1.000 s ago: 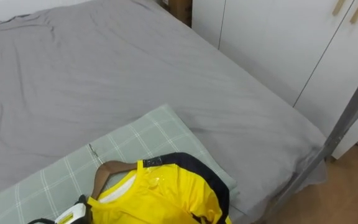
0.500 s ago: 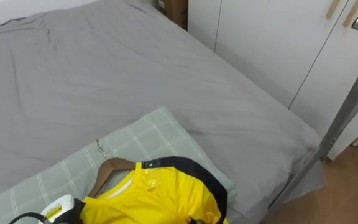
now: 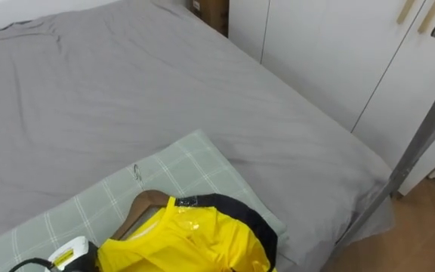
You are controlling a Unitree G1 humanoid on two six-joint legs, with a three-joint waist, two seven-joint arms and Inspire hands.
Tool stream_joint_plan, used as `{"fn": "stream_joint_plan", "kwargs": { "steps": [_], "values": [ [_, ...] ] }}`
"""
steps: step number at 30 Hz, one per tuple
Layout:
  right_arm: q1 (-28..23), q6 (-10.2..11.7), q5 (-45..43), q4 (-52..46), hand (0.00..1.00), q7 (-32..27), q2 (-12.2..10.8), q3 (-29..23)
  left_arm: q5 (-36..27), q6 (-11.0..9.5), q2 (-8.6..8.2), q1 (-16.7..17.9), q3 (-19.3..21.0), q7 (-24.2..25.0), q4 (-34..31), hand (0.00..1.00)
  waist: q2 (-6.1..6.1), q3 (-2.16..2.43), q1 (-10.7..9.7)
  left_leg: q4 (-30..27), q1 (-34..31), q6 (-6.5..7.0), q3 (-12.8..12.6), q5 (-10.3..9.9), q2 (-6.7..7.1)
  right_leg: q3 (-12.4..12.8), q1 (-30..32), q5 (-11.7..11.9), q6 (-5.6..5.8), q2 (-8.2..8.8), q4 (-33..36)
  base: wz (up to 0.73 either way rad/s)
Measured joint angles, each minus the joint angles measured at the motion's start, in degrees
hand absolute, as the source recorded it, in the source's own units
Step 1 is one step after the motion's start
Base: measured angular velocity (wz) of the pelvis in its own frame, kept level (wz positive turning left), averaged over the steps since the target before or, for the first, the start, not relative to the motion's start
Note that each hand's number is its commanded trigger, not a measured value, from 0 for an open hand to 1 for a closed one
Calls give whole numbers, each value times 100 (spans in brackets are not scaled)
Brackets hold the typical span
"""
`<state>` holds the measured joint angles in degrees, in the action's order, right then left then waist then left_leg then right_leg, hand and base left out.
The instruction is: Hang clothes
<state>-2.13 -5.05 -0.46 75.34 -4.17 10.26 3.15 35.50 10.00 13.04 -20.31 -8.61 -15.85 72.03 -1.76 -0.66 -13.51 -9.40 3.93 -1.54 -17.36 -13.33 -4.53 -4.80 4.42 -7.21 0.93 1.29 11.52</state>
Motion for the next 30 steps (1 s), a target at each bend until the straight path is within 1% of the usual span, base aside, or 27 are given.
{"fn": "stream_joint_plan", "kwargs": {
  "steps": [3, 4, 6, 7, 10, 11, 14, 15, 18, 20, 21, 23, 26, 28, 30],
  "values": [
    [-6, -3, 9, 4, 0, -6, 13, 6, 1, 2, -47, 52, 10, -50, 18, 100, -13, 3, 26, 14, 108, 0, -18, 0, -1, 6, -90, -9, 14, -2, 2, -1],
    [-7, -3, 13, 5, 0, -9, 13, 4, 0, 2, -54, 63, 19, -80, 31, 100, -5, -2, 22, 17, 127, -3, -18, 2, 0, 5, -107, -11, 17, -2, 2, 0],
    [-12, -13, 30, 1, 0, -48, 11, 3, -2, -8, -111, 141, 176, -250, 60, 100, 0, 0, 27, 26, 155, -5, -16, 3, -2, 6, -140, -17, 24, -7, -3, 0],
    [-13, -18, 45, -6, 0, -69, 11, 3, -3, -8, -124, 155, 180, -292, 54, 100, 2, 2, 27, 26, 155, -5, -15, 3, -2, 5, -141, -17, 24, -6, -4, 0],
    [-14, -102, 134, -100, 0, -88, 11, 4, -295, -6, -149, 208, 178, -470, -57, 100, 16, 15, 27, 28, 155, -5, -6, 3, 5, -7, -146, -17, 24, 2, -13, 1],
    [-35, -132, 170, -159, 0, -88, 11, 3, -408, -2, -149, 241, 178, -526, -128, 100, 9, 30, 20, 27, 161, -5, 12, 3, 8, -11, -162, -17, 24, 3, -24, 6],
    [-67, -131, 265, -165, 0, -89, 13, -6, -648, -18, -158, 269, 184, -621, -154, 100, -16, 58, 25, 18, 197, -5, 42, 3, 7, -30, -242, -13, 18, 2, -89, 5],
    [-67, -127, 273, -165, 0, -92, 11, -8, -735, -53, -156, 315, 202, -654, -177, 100, -29, 66, 32, 20, 226, -5, 55, 3, 6, -35, -269, -13, 18, 2, -86, 0],
    [-64, -114, 326, -167, 0, -105, -7, -76, -908, -130, -165, 403, 218, -726, -221, 100, -37, 66, 26, 20, 283, -5, 84, 3, -2, -56, -339, -14, 19, -1, -93, 3],
    [-62, -26, 445, -169, 0, -107, -36, -227, -921, -241, -164, 415, 258, -760, -223, 100, -39, 64, 34, 25, 283, -5, 105, 3, -4, -89, -354, -14, 19, 0, -100, 9],
    [-62, 26, 485, -171, 0, -102, -43, -236, -1048, -310, -162, 434, 286, -777, -227, 100, -42, 63, 32, 25, 291, -5, 149, 3, -4, -119, -379, -14, 19, 5, -106, 11],
    [-63, 73, 546, -176, 0, -96, -61, -260, -1276, -386, -171, 455, 287, -800, -232, 100, -47, 56, 1, 27, 321, -5, 214, 3, -1, -187, -451, -14, 19, 17, -127, 17],
    [-34, 172, 895, -176, 0, -92, -132, -274, -1632, -420, -234, 469, 291, -863, -296, 100, -65, 47, -14, 27, 355, -5, 284, 2, 9, -265, -556, -13, 20, 31, -187, 16],
    [11, 248, 999, -164, 0, -88, -165, -285, -1689, -444, -252, 468, 309, -868, -385, 100, -76, 41, -10, 27, 340, -4, 356, 2, 14, -325, -567, -13, 20, 43, -189, 16],
    [37, 265, 1049, -161, 0, -78, -160, -279, -1752, -528, -262, 470, 398, -876, -413, 100, -77, 40, 30, 27, 356, -5, 375, 2, 9, -336, -596, -13, 20, 41, -189, 7]
  ]
}}
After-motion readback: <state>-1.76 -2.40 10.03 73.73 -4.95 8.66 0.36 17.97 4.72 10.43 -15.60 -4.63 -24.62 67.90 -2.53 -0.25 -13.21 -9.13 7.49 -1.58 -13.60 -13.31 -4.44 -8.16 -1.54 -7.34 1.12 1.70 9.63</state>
